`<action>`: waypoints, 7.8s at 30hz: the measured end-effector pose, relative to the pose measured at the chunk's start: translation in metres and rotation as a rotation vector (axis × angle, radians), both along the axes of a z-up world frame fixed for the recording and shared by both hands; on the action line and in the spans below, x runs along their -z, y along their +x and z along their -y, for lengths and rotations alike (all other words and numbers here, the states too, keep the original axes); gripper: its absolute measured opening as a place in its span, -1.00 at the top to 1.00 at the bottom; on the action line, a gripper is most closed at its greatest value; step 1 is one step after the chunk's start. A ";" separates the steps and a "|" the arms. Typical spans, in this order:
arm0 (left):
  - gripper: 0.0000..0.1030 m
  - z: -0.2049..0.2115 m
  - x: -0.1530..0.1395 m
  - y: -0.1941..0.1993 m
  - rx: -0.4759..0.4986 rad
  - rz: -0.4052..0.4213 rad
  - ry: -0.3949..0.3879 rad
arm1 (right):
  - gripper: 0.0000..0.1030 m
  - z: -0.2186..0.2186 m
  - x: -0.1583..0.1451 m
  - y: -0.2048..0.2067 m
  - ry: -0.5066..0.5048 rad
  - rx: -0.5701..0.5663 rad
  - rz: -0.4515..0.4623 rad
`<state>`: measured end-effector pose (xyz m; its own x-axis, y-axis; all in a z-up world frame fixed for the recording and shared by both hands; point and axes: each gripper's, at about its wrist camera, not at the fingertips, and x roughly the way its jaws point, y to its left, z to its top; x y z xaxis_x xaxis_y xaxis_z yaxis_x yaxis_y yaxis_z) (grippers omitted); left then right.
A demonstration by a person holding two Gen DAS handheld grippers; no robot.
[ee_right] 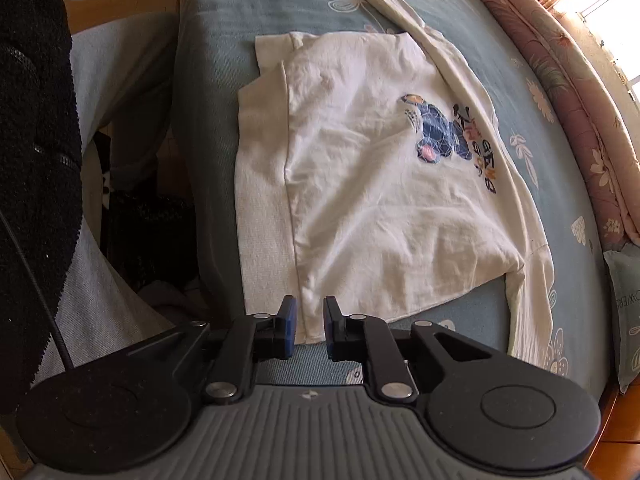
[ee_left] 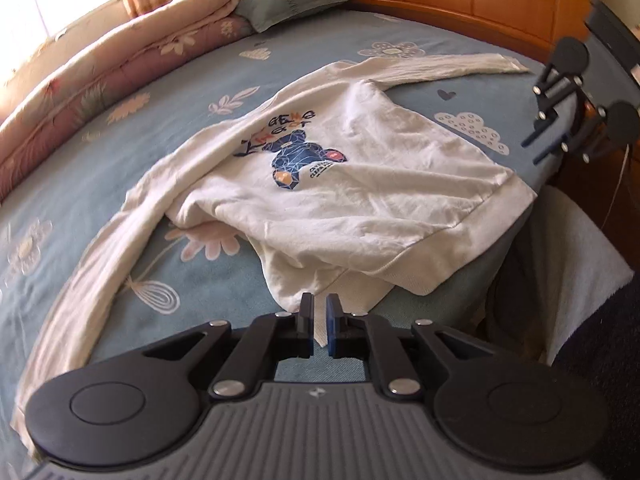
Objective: Fold clothes
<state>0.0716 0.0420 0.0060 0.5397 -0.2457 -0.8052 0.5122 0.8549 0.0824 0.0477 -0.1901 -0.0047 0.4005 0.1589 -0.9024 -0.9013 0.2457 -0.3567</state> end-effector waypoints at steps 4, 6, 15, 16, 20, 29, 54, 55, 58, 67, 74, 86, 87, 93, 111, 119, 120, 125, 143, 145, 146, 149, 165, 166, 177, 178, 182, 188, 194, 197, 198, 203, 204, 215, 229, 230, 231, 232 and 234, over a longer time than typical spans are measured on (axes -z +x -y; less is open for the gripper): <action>0.78 -0.026 0.025 0.026 -0.176 -0.093 -0.185 | 0.44 0.016 -0.005 0.009 0.055 0.080 0.029; 0.77 -0.038 0.042 0.040 -0.262 -0.152 -0.290 | 0.31 0.021 -0.009 0.015 0.093 0.129 0.058; 0.32 -0.064 0.106 0.058 -0.482 -0.286 -0.555 | 0.02 0.057 -0.004 0.035 0.358 0.389 0.073; 0.30 -0.064 0.107 0.061 -0.483 -0.279 -0.572 | 0.01 0.061 0.000 0.036 0.389 0.417 0.061; 0.29 -0.064 0.111 0.074 -0.485 -0.252 -0.641 | 0.00 0.072 0.018 0.048 0.525 0.542 0.009; 0.31 -0.074 0.123 0.053 -0.486 -0.291 -0.786 | -0.12 0.075 0.036 0.052 0.812 0.705 -0.070; 0.92 -0.062 0.127 0.068 -0.507 -0.383 -0.765 | -0.90 0.132 0.092 0.064 1.223 1.112 -0.377; 0.96 -0.060 0.122 0.066 -0.510 -0.386 -0.748 | -0.90 0.134 0.095 0.065 1.237 1.125 -0.394; 0.96 -0.064 0.104 0.052 -0.502 -0.375 -0.748 | -0.91 0.135 0.097 0.065 1.240 1.119 -0.401; 0.96 -0.097 0.077 0.008 -0.547 -0.361 -0.739 | -0.96 0.130 0.095 0.066 1.213 1.111 -0.398; 0.95 -0.105 0.123 0.020 -0.628 -0.466 -0.717 | -1.00 0.131 0.091 0.063 1.184 1.129 -0.441; 0.94 -0.101 0.124 0.023 -0.591 -0.454 -0.705 | -1.00 0.129 0.098 0.069 1.226 1.089 -0.629; 0.94 -0.102 0.124 0.022 -0.591 -0.451 -0.707 | -1.00 0.128 0.098 0.070 1.223 1.081 -0.640; 0.93 -0.107 0.127 0.021 -0.589 -0.456 -0.730 | -1.00 0.124 0.099 0.073 1.185 1.070 -0.643; 0.96 -0.102 0.105 0.013 -0.570 -0.420 -0.731 | 0.87 0.135 0.090 0.065 1.078 1.101 -0.462; 0.96 -0.090 0.081 -0.002 -0.505 -0.412 -0.713 | 0.87 0.144 0.053 0.061 0.995 1.022 -0.416; 0.95 -0.088 0.084 -0.002 -0.503 -0.425 -0.695 | 0.87 0.146 0.053 0.059 0.984 1.028 -0.412; 0.93 -0.082 0.102 0.000 -0.508 -0.503 -0.573 | 0.81 0.151 0.070 0.059 0.877 1.100 -0.412; 0.81 -0.065 0.078 0.178 -0.455 -0.183 -0.583 | -0.23 0.092 0.051 0.167 0.881 0.963 -0.209; 0.81 -0.065 0.092 0.193 -0.473 -0.171 -0.579 | -0.26 0.081 0.058 0.184 0.875 0.944 -0.200; 0.81 -0.064 0.096 0.197 -0.486 -0.134 -0.507 | -0.26 0.075 0.062 0.193 0.872 0.934 -0.196; 0.89 -0.070 0.104 0.204 -0.490 -0.036 -0.349 | -0.21 0.058 0.072 0.218 0.864 0.906 -0.183; 0.57 -0.001 0.095 0.171 -0.076 0.036 -0.112 | -0.42 -0.028 0.050 0.200 0.686 0.641 -0.062; 0.57 -0.013 0.096 0.171 -0.100 0.034 -0.145 | -0.42 -0.030 0.057 0.197 0.659 0.641 -0.069; 0.54 -0.030 0.076 0.162 -0.109 0.034 -0.180 | -0.86 -0.011 0.057 0.150 0.604 0.654 -0.022; 0.53 -0.015 0.079 0.159 -0.066 0.043 -0.138 | -0.86 -0.021 0.054 0.149 0.627 0.627 -0.025; 0.48 -0.013 0.090 0.144 -0.045 0.065 -0.075 | -0.86 -0.054 0.065 0.143 0.599 0.547 -0.062; 0.13 -0.031 0.097 0.123 -0.063 0.078 -0.037 | -1.00 0.000 0.078 0.082 0.559 0.473 -0.057; 0.19 -0.010 0.071 0.110 -0.055 0.109 -0.018 | -1.00 0.035 0.062 0.069 0.586 0.617 -0.057; 0.16 0.008 0.069 0.093 0.014 0.100 -0.033 | -1.00 0.027 0.059 0.071 0.642 0.616 -0.027; 0.16 0.012 0.075 0.089 0.026 0.086 -0.013 | -1.00 0.022 0.062 0.073 0.641 0.623 -0.027; 0.02 -0.011 0.095 0.069 -0.087 0.005 -0.071 | -1.00 0.025 0.081 0.065 0.599 0.661 -0.013; 0.00 -0.020 0.095 0.065 -0.119 -0.005 -0.085 | -1.00 0.034 0.081 0.062 0.621 0.691 -0.028; 0.00 -0.014 0.072 0.082 -0.119 0.016 -0.208 | -1.00 0.042 0.085 0.055 0.651 0.795 0.002; -0.02 -0.033 0.067 0.086 -0.161 -0.030 -0.212 | -1.00 0.043 0.086 0.050 0.670 0.796 0.024; -0.03 -0.029 0.068 0.078 -0.132 -0.044 -0.217 | -1.00 0.043 0.087 0.050 0.672 0.797 0.026; -0.03 -0.026 0.073 0.069 -0.124 -0.073 -0.211 | -1.00 0.043 0.087 0.050 0.674 0.797 0.029; -0.03 -0.024 0.079 0.062 -0.128 -0.104 -0.199 | -1.00 0.043 0.087 0.050 0.675 0.797 0.030; -0.02 -0.022 0.090 0.046 -0.133 -0.131 -0.168 | -1.00 0.043 0.087 0.050 0.675 0.796 0.030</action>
<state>0.1174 0.0635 -0.0843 0.4697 -0.3162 -0.8243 0.3913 0.9115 -0.1267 0.0975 -0.2336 -0.0919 0.6315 0.3066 -0.7121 -0.3843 0.9215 0.0560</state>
